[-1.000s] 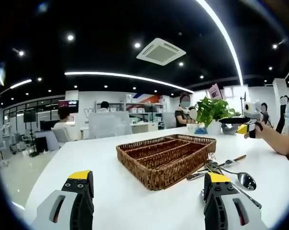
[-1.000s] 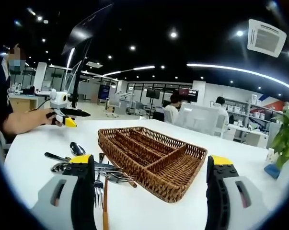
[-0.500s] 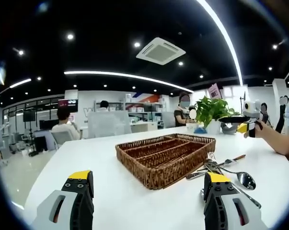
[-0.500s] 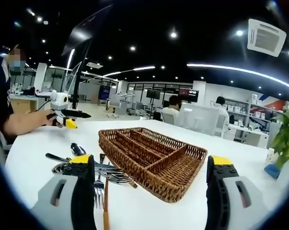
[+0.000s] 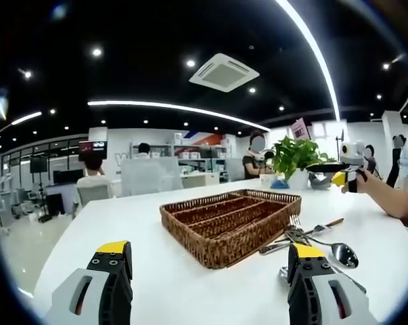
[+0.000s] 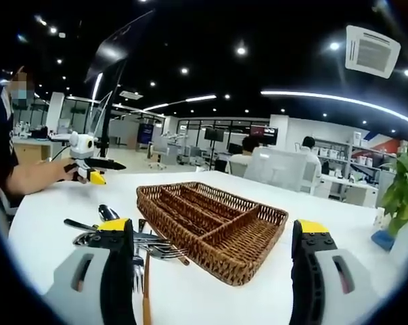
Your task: Arrange the knives, forks, and spoons in their matching storage slots by inserting each utensil handle-first until every utensil is classified and aligned in the correct compartment
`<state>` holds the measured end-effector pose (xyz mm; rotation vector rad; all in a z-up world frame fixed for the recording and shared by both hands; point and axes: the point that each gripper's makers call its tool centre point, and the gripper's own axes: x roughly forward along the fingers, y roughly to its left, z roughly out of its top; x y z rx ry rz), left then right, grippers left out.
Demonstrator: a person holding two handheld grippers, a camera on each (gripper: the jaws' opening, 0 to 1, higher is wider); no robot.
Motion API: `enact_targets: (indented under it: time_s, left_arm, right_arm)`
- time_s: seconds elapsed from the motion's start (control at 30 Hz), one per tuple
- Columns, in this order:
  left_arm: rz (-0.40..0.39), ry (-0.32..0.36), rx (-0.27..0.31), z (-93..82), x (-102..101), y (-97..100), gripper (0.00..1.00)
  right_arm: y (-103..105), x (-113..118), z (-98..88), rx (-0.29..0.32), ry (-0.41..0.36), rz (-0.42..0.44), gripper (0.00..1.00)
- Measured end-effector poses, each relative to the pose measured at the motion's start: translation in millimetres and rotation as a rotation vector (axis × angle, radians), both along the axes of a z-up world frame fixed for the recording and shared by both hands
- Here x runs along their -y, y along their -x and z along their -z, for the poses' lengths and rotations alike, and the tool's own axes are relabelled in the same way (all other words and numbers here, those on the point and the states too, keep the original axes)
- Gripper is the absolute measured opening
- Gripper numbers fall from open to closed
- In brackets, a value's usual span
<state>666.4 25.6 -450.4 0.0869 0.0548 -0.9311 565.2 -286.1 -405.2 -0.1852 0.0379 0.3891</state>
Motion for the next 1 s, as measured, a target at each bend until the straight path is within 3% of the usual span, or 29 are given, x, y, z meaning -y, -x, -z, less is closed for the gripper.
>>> enact_targets:
  time_s: [0.43,0.57,1.0]
  left_arm:
    - [-0.002,0.011,0.004,-3.7,-0.3,-1.0,1.0]
    - [-0.01,-0.002,-0.006,2.3,-1.1,-3.6,1.0]
    - [-0.013,0.006,-0.001,-1.3,-2.4,-3.7,1.0]
  right_arm:
    - [-3.2,1.7,7.6,-0.022,0.004,0.003,1.0]
    - [-0.7,-0.4,3.5,-0.011,0.004,-0.004,1.0]
    - [-0.7,-0.4,2.6,-0.008,0.012,-0.007,1.0]
